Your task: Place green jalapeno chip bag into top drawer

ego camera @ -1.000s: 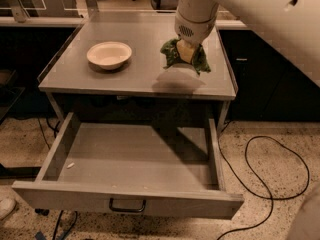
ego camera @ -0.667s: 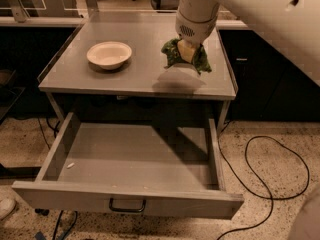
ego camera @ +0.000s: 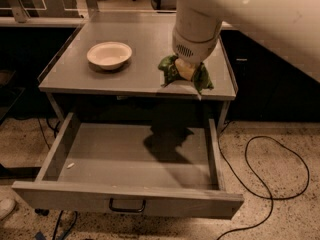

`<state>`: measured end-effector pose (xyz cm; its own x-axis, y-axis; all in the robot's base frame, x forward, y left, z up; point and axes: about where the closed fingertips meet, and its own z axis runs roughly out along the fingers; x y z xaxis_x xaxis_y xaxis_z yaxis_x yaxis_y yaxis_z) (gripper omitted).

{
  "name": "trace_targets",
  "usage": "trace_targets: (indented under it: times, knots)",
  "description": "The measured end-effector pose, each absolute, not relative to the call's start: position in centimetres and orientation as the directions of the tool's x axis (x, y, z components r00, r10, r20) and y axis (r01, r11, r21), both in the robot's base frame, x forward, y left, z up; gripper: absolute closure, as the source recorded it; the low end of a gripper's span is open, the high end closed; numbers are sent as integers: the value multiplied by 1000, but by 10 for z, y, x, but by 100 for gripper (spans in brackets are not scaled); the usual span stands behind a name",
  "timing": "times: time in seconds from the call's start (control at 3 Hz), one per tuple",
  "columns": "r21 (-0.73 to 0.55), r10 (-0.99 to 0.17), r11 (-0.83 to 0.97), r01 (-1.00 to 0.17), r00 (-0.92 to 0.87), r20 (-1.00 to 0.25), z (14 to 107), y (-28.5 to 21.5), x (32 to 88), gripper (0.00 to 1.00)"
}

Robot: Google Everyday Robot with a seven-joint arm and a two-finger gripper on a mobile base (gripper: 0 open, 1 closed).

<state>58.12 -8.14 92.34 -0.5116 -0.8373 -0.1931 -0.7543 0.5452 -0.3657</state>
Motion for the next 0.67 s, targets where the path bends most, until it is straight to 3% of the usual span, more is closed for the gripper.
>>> trace_targets:
  times: [0.67]
  knots:
    - [-327, -837, 546, -771, -519, -174, 902, -75, 548, 100]
